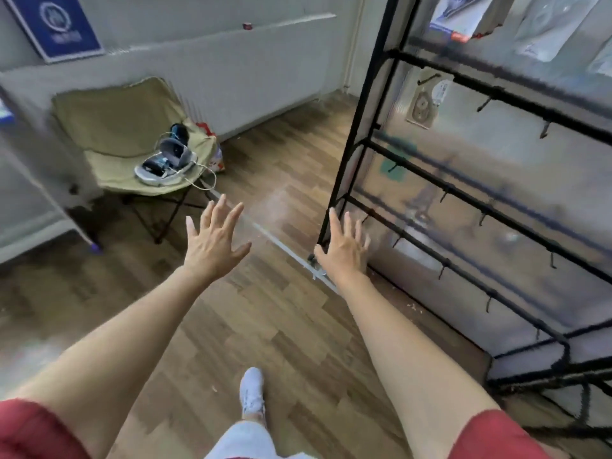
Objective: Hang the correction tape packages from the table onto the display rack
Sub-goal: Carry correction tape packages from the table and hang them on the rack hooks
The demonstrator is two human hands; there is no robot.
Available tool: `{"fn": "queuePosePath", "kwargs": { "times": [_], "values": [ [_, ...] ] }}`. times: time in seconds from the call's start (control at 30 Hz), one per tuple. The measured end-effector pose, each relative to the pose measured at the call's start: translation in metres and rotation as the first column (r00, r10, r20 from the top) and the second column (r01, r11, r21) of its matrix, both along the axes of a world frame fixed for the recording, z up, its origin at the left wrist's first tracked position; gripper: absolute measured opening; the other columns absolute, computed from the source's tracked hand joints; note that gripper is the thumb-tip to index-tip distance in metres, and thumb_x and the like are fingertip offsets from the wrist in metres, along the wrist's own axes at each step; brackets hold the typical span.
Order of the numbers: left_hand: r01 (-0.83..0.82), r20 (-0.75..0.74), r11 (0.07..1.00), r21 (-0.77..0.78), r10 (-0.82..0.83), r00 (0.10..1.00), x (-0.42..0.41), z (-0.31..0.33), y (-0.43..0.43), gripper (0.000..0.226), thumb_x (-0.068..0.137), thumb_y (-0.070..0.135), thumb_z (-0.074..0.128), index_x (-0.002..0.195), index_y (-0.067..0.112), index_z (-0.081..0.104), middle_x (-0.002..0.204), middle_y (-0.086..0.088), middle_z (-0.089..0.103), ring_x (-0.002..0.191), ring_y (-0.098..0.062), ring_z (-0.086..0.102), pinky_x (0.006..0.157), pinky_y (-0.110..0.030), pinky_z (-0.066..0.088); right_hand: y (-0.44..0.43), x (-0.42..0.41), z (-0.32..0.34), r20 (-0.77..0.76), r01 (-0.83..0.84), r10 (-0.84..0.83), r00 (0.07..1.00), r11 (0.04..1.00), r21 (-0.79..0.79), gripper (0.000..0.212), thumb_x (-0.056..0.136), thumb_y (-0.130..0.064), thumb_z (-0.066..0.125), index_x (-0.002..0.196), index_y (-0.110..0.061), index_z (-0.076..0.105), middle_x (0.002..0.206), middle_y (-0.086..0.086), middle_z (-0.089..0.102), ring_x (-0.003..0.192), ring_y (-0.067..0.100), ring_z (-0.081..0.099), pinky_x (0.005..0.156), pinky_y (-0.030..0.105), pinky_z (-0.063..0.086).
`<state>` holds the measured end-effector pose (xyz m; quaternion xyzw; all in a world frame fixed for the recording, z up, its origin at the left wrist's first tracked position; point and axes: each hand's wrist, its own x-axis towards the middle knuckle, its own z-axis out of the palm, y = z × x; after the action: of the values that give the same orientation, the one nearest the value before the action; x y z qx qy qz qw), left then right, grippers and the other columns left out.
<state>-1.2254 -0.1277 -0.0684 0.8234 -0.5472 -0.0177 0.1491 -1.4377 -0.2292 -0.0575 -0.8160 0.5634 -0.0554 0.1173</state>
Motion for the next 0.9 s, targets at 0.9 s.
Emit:
{"fn": "queuePosePath", "kwargs": {
  "times": [0.9],
  "values": [
    [-0.805, 0.030, 0.591, 0.049, 0.805, 0.593, 0.317, -0.001, 0.476, 0.072, 0.088, 0.043, 0.056, 0.149, 0.027, 0.021, 0.159, -0.004, 0.010, 0.145, -0.025, 0.006, 0.114, -0.054, 0.003, 0.340, 0.457, -0.002, -0.093, -0.827, 0.825, 0.557, 0.562, 0.031, 0.075, 0.094, -0.039, 0.046, 0.152, -0.026, 0.001, 0.159, 0.010, 0.005, 0.146, 0.027, 0.006, 0.116, 0.045, 0.011]
  ]
}}
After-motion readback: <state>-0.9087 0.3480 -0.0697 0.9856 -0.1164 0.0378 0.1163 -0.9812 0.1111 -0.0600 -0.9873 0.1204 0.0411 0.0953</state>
